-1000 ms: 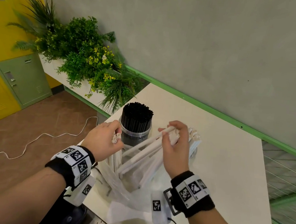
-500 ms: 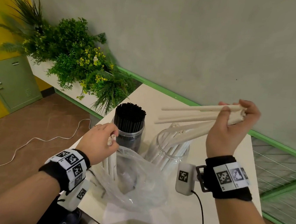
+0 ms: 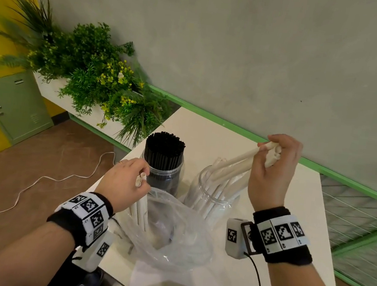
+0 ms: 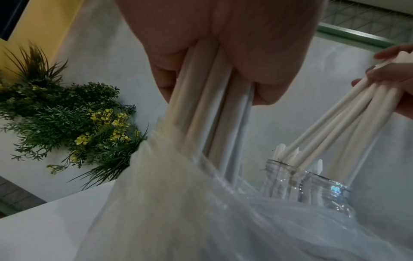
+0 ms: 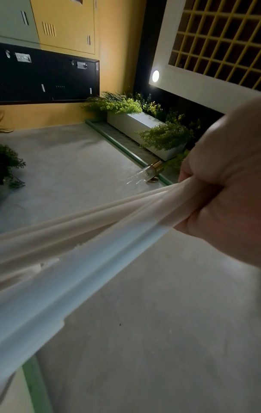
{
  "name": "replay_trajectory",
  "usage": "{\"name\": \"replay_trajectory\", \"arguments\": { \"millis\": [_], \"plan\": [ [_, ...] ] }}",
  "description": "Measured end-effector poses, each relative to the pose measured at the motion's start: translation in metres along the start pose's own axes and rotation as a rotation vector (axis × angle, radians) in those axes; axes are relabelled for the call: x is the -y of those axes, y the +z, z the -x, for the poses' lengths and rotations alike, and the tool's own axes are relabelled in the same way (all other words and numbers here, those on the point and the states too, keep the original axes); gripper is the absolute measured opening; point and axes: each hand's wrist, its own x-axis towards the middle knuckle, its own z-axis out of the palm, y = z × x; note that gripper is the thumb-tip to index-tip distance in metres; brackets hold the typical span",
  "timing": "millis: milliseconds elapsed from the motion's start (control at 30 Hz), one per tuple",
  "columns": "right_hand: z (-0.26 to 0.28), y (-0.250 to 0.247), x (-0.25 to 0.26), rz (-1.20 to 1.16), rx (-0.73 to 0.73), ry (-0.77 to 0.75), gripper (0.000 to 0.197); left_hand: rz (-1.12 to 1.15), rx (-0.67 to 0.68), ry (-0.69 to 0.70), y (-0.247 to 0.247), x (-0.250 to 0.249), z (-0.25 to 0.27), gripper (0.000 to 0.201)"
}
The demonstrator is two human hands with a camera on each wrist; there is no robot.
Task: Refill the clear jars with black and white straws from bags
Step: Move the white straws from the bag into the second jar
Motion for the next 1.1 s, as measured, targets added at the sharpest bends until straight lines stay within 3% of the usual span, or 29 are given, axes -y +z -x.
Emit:
{"name": "replay_trajectory", "arguments": {
  "millis": [233,433,533,700,900,1100],
  "plan": [
    [0.003,0.019,-0.003,-0.009,0.052,-0.023,0.018,0.01,0.0,0.006,0.0,0.0,-0.002,0.015],
    [-0.003,0.017,-0.003,0.09,0.041,-0.085,0.019,0.012,-0.016,0.003,0.003,0.001,-0.003,0.015],
    [-0.002,0.024,-0.009,0.103,0.106,-0.064,0.022,0.018,-0.019,0.005,0.005,0.0,-0.004,0.014],
    [0.005,0.034,-0.02,0.043,0.083,-0.04,0.022,0.02,-0.026,0.009,0.004,-0.002,-0.004,0.014],
    [0.021,0.04,-0.041,-0.043,0.326,0.087,0.024,0.015,-0.024,0.0,0.004,-0.001,-0.004,0.015],
    [0.039,0.038,-0.06,0.008,0.426,0.095,0.017,0.01,-0.029,0.003,0.004,-0.001,-0.004,0.016]
  ]
}}
